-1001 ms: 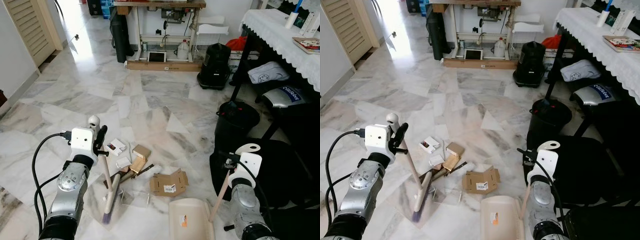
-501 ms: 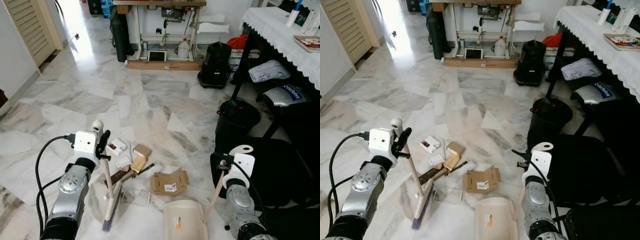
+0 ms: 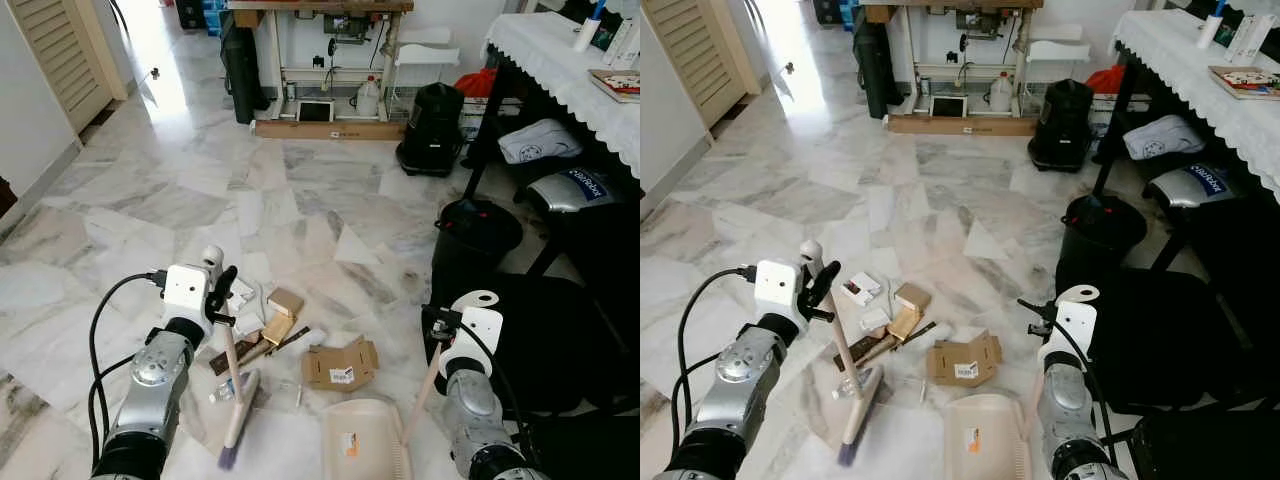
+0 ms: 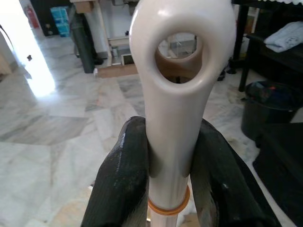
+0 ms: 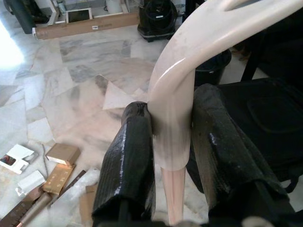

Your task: Sweep floor

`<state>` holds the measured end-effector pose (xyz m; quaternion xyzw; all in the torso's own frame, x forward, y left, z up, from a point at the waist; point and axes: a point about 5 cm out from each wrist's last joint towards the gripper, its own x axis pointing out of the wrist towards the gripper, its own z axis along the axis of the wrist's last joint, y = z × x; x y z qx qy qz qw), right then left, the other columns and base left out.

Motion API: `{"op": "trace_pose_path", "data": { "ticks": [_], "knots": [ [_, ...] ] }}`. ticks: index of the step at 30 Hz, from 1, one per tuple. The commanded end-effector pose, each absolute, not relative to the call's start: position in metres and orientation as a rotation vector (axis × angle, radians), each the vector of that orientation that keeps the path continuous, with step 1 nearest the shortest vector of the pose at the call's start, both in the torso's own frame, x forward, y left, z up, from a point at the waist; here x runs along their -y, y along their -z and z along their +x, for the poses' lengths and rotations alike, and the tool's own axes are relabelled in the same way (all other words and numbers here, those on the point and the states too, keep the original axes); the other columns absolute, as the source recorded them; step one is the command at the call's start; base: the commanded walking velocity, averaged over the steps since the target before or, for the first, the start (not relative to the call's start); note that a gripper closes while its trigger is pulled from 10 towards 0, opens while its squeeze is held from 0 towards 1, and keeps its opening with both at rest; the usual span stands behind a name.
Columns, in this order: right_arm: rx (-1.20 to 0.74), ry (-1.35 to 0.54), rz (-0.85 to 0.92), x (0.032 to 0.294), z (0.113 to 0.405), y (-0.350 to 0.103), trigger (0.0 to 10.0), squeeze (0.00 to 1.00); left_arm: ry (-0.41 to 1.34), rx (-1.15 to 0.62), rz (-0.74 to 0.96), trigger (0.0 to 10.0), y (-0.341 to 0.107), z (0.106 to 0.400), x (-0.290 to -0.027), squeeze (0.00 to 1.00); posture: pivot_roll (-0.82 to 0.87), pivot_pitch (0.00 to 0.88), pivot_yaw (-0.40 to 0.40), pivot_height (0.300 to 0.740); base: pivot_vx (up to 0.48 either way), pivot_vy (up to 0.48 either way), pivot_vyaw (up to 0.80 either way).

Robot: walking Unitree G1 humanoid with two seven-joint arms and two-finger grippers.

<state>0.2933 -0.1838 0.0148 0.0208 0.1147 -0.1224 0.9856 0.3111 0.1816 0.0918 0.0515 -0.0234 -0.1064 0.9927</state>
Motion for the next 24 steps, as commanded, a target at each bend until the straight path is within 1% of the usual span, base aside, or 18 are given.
{"op": "trace_pose_path", "data": {
  "ticks": [1,9,11,18,21,24],
  "knots": [
    [-0.222,0.244,0.056,0.183,0.294,-0.016,10.0,0.0,0.234,0.061,0.104,10.0,-0.099,0.317,-0.179,0.0,0.01,0.0,0.019,0.74,0.0,0.0,0.0],
    [-0.227,0.24,0.054,0.181,0.293,-0.014,10.0,0.0,0.26,0.045,0.095,10.0,-0.099,0.321,-0.172,0.0,0.01,0.0,0.017,0.74,0.0,0.0,0.0],
    [-0.229,0.237,0.054,0.181,0.293,-0.015,10.0,0.0,0.295,0.019,0.085,10.0,-0.095,0.322,-0.169,0.0,0.01,0.0,0.018,0.74,0.0,0.0,0.0],
    [-0.234,0.239,0.056,0.182,0.294,-0.014,10.0,0.0,0.334,-0.022,0.061,10.0,-0.092,0.322,-0.169,0.0,0.02,0.007,0.017,0.74,0.0,0.0,0.0],
    [-0.242,0.238,0.061,0.182,0.293,-0.013,10.0,0.0,0.4,-0.063,0.036,10.0,-0.091,0.321,-0.168,0.0,0.02,0.01,0.016,0.74,0.0,0.0,0.0],
    [-0.242,0.238,0.062,0.182,0.293,-0.013,10.0,0.0,0.408,-0.069,0.029,10.0,-0.092,0.321,-0.169,0.0,0.02,0.009,0.016,0.74,0.0,0.0,0.0]
  ]
}}
